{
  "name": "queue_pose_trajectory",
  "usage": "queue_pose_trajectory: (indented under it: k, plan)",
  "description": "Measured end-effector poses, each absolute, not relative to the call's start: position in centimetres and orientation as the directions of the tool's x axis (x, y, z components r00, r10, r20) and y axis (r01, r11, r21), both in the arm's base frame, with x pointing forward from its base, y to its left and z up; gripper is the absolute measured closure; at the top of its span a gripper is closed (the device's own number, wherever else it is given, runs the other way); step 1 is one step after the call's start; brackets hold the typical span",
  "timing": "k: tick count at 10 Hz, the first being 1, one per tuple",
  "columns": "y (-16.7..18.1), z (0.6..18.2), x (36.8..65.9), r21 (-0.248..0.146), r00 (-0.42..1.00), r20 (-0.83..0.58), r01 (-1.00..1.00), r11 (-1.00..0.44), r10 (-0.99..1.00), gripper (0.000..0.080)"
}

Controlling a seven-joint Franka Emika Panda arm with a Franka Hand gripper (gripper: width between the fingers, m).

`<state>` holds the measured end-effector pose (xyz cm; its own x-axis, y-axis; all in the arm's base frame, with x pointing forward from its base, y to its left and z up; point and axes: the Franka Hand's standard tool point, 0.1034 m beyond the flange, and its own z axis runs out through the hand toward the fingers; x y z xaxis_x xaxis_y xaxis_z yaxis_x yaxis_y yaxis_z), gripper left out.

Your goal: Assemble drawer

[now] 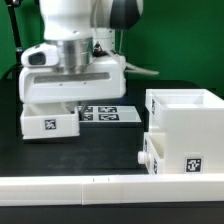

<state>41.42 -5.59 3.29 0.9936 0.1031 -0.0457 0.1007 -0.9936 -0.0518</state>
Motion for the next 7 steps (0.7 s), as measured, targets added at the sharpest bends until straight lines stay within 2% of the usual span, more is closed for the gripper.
queue_pose_trajectory:
  k: [1, 3, 5, 7]
  plan:
    - [-5.4, 4.1, 42.2, -0.06, 0.988, -0.054, 0.145, -0.988, 0.148, 0.0757]
    - [-5.5, 3.6, 41.9, -0.06, 0.982, -0.051, 0.177, -0.982, 0.18, 0.0757]
    - [-5.5, 3.5, 41.9, -0.067, 0.951, -0.044, 0.304, -0.95, 0.307, 0.0757]
    - [-5.9, 3.8, 43.0, -0.058, 0.842, -0.013, 0.539, -0.841, 0.54, 0.0757]
